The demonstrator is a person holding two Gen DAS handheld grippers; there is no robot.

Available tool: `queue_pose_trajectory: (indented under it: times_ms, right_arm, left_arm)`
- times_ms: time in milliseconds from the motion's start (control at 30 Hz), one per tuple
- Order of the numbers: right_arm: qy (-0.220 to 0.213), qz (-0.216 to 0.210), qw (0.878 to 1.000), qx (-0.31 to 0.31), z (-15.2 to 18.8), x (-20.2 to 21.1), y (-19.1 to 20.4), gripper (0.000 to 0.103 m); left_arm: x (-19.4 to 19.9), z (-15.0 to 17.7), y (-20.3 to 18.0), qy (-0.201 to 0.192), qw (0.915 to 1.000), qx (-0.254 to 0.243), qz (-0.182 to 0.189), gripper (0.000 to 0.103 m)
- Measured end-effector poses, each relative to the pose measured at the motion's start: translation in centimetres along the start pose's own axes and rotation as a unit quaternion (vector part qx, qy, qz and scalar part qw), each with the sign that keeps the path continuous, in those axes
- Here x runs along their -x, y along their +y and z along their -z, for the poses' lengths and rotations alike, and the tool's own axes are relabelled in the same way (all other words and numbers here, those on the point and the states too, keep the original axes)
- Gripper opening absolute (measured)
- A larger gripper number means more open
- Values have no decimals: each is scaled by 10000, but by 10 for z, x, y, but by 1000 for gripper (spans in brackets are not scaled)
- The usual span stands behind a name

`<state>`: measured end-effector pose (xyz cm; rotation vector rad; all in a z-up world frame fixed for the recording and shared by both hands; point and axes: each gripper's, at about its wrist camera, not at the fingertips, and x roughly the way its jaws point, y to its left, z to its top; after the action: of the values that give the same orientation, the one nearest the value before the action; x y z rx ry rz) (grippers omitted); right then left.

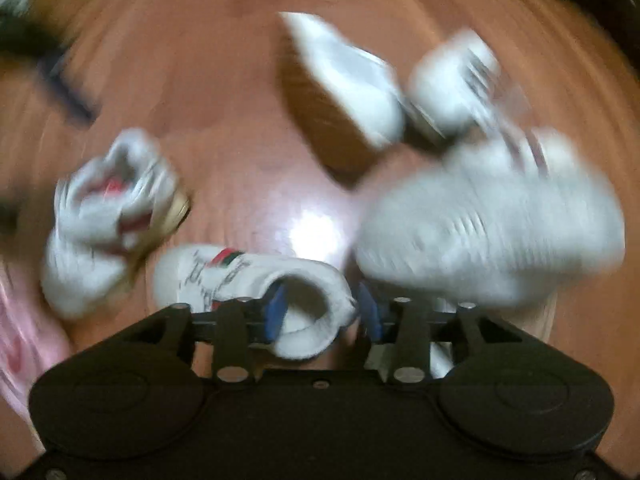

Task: Organize scattered shoes
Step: 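Reach the right tool back into the pile and grasp the matching knit shoe, then carry the knit shoe beside the first knit shoe and open the right tool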

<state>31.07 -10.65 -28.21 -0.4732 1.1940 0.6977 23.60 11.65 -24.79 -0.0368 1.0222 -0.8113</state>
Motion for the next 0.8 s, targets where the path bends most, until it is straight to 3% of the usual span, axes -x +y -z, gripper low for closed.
queue_pose_trajectory:
  times_ms: [167, 267, 433, 500, 533, 567, 600, 700, 767, 800]
  right_arm:
    - [-59, 3, 9997, -219, 8, -8, -3, 42]
    - [-122, 84, 9986, -498, 9, -14, -7, 34]
    - [-189, 180, 9979, -597, 15, -16, -9, 33]
    - [-189, 263, 9992, -238, 14, -21, -5, 32]
    - [-185, 317, 9993, -14, 13, -23, -2, 27]
    - [-183, 335, 9991, 189, 12, -24, -1, 14]
    - [-183, 324, 9986, 374, 11, -23, -1, 14]
    - [-666, -256, 9908, 1151, 11, -7, 0, 12]
    - [-729, -212, 9904, 1153, 7, -7, 1, 12]
    - [-760, -190, 9902, 1154, 6, -7, 2, 18]
  left_arm:
    - [5, 1, 1, -51, 10000, 15, 2, 78]
    - [5, 5, 4, -18, 10000, 46, -19, 78]
    - [1, 10, 10, 76, 9999, 86, -55, 78]
    - [0, 9, 11, 81, 9999, 103, -53, 78]
    - [0, 8, 10, 75, 9999, 91, -41, 78]
    - [0, 7, 9, 67, 9999, 76, -37, 78]
    - [0, 6, 8, 59, 10000, 62, -33, 78]
    - [-2, 5, 5, 73, 10000, 28, -3, 78]
    - [-5, 5, 3, 105, 9999, 9, -4, 78]
    - [-7, 5, 3, 131, 9999, 17, -18, 78]
